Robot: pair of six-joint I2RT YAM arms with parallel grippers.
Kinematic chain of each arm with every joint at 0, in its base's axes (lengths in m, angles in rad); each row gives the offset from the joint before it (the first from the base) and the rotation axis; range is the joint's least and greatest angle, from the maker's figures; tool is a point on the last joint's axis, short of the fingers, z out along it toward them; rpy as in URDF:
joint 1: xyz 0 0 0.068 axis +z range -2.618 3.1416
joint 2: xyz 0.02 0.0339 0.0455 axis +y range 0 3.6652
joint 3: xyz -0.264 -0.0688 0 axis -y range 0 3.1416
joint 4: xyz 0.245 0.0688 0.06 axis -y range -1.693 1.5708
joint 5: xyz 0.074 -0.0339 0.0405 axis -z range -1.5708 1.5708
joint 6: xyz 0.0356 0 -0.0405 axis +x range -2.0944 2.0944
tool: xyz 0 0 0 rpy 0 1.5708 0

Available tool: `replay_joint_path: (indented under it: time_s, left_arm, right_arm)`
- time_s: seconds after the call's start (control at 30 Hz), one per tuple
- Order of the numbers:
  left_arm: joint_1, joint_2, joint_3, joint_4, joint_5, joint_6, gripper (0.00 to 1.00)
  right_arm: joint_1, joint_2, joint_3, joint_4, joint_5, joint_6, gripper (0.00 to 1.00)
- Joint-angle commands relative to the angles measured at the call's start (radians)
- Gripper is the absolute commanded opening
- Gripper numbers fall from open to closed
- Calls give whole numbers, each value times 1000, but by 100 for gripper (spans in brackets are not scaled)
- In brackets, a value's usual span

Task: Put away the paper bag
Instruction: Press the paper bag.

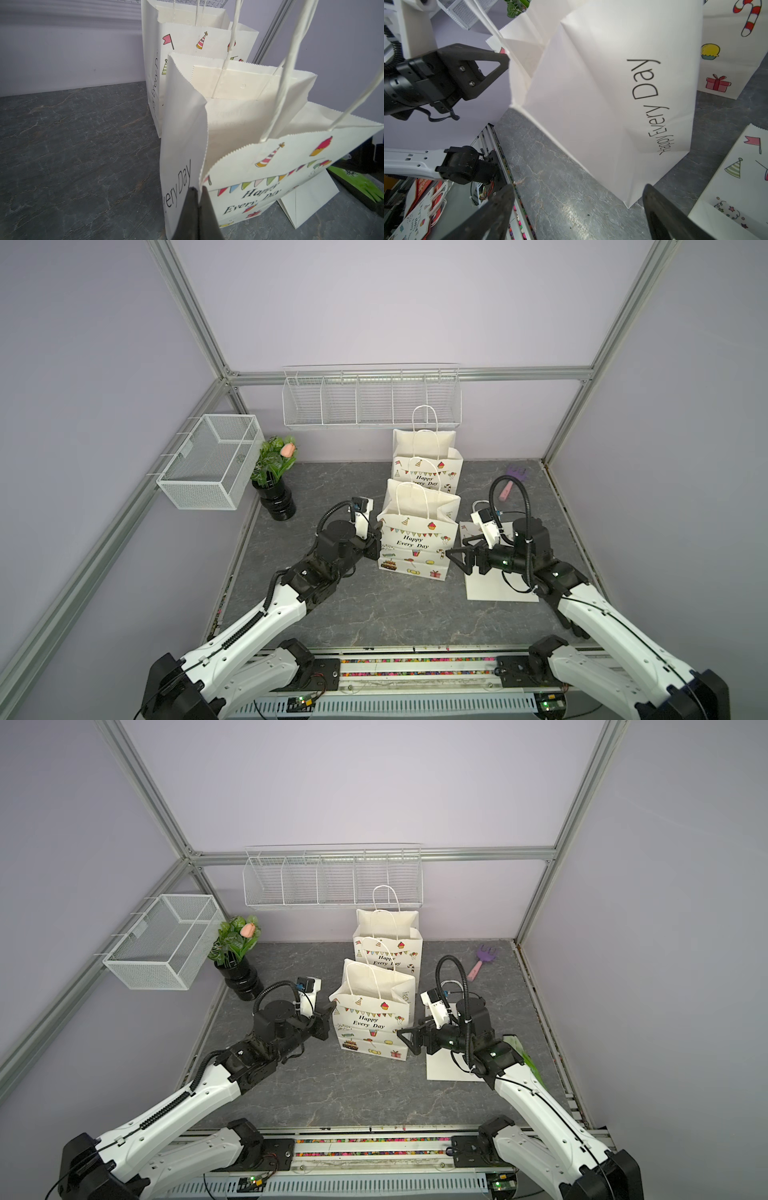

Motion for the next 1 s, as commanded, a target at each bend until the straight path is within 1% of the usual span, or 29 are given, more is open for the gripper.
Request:
replay_joint_path:
  time_s: [0.0, 0.03, 0.1, 0.2, 0.27, 0.5, 0.67, 0.7, 0.77, 0.83, 0.9, 0.97]
  left_arm:
    - [6, 12, -11, -1, 7, -14, 0]
    - [7, 16, -9, 4, 7, -11, 0]
    - [7, 30, -5, 10, 8, -6, 0]
    - [7, 61, 5, 27, 5, 8, 0]
    - [6, 86, 20, 33, 1, 18, 0]
    - [7, 162, 63, 44, -20, 66, 0]
    - [7, 143, 55, 43, -57, 82, 0]
    - [7, 135, 47, 44, -59, 81, 0]
    - [7, 123, 40, 42, -62, 78, 0]
    - [7, 116, 36, 42, -58, 71, 0]
    - [7, 110, 35, 41, -46, 63, 0]
    - [6, 101, 32, 39, -37, 55, 0]
  right_arm:
    - [6, 16, -21, 84, 90, -59, 92]
    - [6, 14, -24, 91, 126, -67, 89]
    - [4, 9, -33, 116, 185, -77, 89]
    - [1, 29, -40, 179, 239, -84, 89]
    - [-1, 60, -28, 215, 231, -97, 89]
    - [0, 201, 61, 294, 139, -143, 89]
    - [-2, 237, 106, 287, 125, -158, 89]
    - [-1, 236, 106, 288, 116, -155, 90]
    - [-1, 235, 107, 287, 86, -145, 98]
    - [0, 229, 108, 283, 49, -130, 91]
    - [1, 219, 108, 280, 18, -111, 81]
    - [2, 210, 106, 276, 2, -98, 73]
